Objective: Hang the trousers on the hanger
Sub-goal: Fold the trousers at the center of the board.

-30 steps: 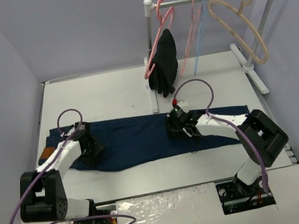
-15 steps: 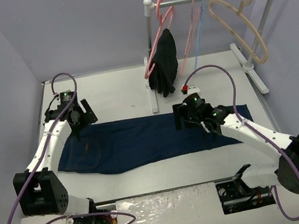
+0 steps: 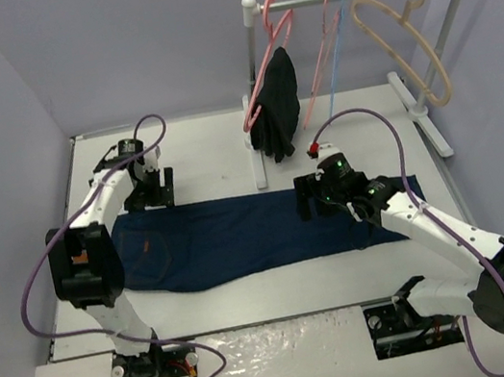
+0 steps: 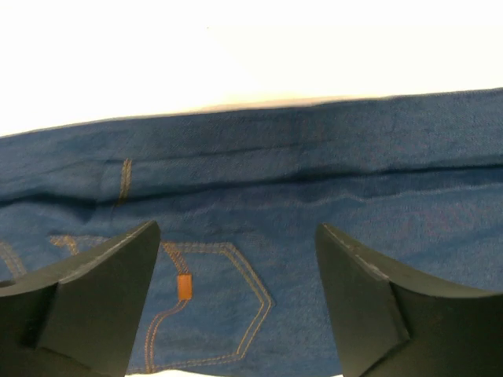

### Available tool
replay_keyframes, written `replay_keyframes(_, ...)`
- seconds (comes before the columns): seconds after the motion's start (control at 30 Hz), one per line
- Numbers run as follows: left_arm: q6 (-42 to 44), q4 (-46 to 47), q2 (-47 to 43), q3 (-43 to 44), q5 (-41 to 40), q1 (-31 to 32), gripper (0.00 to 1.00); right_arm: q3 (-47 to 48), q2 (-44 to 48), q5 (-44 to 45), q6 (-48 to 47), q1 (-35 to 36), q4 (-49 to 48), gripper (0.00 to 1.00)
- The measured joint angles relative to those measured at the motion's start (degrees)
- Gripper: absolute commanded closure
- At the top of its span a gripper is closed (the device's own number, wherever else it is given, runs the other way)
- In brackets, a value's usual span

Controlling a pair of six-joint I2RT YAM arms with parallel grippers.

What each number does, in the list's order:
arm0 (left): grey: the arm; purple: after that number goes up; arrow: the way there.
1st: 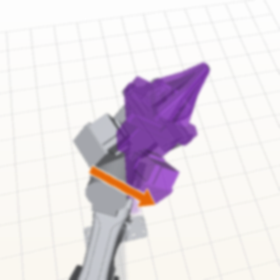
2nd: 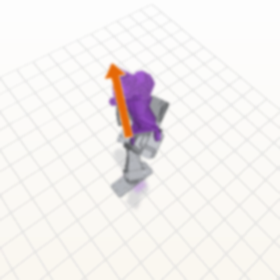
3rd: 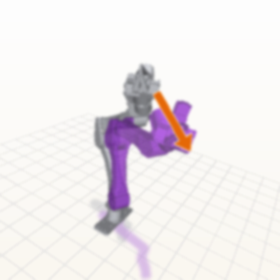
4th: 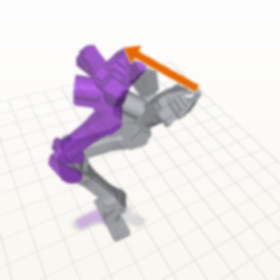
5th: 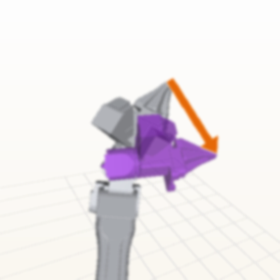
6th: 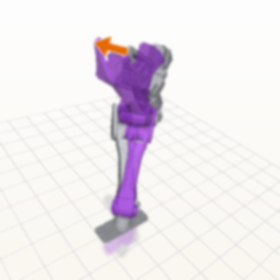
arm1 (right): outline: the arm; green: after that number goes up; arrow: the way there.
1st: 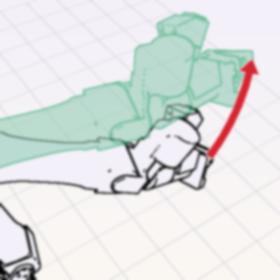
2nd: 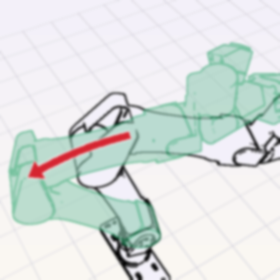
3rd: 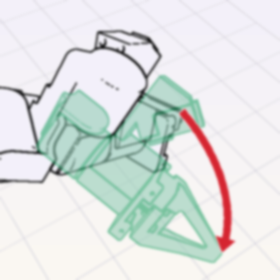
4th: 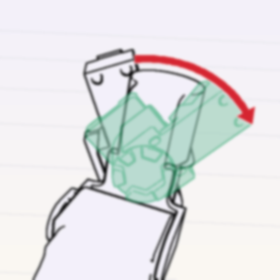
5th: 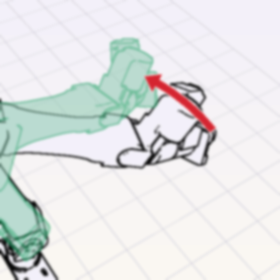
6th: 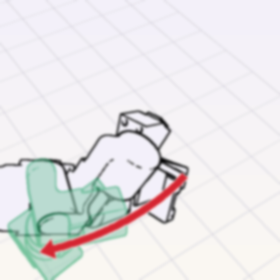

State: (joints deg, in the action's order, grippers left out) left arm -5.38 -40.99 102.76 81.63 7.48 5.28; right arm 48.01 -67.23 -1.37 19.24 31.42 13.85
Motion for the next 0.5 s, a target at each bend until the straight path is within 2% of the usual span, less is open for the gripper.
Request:
replay_keyframes(0.13,-3.68,-1.69,3.62,3.22,-1.01,-0.02,0.27,-0.85,0.64,-0.89,-0.31,-0.13,0.41,0.20)
replay_keyframes(0.33,-21.47,-6.05,4.35,3.86,-7.32,-1.48,0.27,-1.11,0.75,-1.27,-0.31,-0.33,0.54,0.20)
replay_keyframes(0.5,-33.79,-8.31,5.20,3.92,-9.70,-6.18,0.27,-1.11,0.75,-1.56,-0.54,-0.34,0.56,0.20)
